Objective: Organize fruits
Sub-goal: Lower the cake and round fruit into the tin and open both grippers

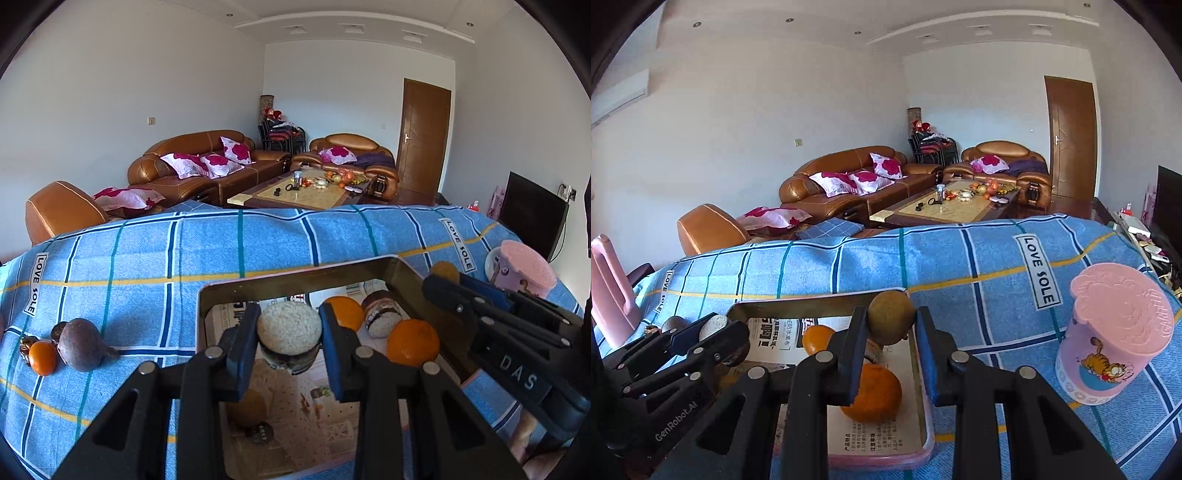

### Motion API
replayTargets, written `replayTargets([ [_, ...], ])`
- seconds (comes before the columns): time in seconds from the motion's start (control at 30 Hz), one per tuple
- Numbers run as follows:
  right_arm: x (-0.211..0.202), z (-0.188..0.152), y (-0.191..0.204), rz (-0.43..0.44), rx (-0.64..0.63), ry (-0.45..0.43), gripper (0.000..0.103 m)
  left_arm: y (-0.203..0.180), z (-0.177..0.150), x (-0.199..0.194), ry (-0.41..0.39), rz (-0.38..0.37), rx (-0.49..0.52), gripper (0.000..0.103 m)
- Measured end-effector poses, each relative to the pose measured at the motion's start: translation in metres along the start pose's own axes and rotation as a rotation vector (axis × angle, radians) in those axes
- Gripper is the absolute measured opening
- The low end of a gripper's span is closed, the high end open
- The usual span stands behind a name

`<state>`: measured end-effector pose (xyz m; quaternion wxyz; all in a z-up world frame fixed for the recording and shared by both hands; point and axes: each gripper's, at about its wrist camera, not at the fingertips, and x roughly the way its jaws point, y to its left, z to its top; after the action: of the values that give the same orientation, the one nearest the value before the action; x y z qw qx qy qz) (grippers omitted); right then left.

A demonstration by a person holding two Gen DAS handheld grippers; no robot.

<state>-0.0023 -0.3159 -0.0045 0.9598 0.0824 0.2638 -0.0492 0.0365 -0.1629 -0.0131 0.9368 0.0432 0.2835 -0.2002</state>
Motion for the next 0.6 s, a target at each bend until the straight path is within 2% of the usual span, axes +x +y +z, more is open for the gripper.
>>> replayTargets([
  [0.23,0.012,-0.015,0.037,0.029,-0.134,0.070,0.029,0.004,-0.002,0.007,0.050,0.029,-0.017,0.034],
  [0.6,0.019,-0.018,0.036,0.080,-0.120,0.126,0.029,0.008,-0.003,0.015,0.104,0.042,-0.038,0.034],
])
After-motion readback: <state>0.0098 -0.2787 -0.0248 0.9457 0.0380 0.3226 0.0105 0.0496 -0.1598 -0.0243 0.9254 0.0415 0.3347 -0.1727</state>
